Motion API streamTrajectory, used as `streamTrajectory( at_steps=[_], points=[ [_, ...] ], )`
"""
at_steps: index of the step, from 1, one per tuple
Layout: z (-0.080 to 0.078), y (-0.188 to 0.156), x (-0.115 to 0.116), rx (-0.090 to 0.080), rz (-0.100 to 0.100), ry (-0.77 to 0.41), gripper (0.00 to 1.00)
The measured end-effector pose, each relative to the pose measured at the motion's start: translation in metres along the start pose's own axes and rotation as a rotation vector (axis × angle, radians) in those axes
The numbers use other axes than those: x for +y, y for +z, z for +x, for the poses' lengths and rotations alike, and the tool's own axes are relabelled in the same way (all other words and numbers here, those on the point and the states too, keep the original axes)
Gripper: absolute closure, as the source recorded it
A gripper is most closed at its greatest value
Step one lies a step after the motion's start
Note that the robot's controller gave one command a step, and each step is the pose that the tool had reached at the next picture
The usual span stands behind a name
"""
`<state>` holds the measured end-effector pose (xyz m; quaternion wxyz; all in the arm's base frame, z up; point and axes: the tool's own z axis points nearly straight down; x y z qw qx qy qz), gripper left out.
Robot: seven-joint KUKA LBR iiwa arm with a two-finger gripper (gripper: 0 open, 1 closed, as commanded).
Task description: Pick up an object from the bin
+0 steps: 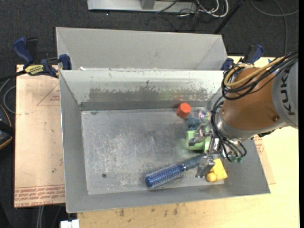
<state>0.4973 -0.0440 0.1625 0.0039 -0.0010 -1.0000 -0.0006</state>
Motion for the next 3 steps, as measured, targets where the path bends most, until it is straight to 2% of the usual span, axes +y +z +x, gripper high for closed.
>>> streamTrajectory(
  at_steps=[1,2,3],
  points=[
    [0.005,0.087,0.02,-0.024,0.003,-0.168,0.0],
    [0.006,0.087,0.02,-0.025,0.002,-0.17,1.0],
    [0.013,-0.043,0.014,-0.015,0.003,-0.235,1.0]
  ],
)
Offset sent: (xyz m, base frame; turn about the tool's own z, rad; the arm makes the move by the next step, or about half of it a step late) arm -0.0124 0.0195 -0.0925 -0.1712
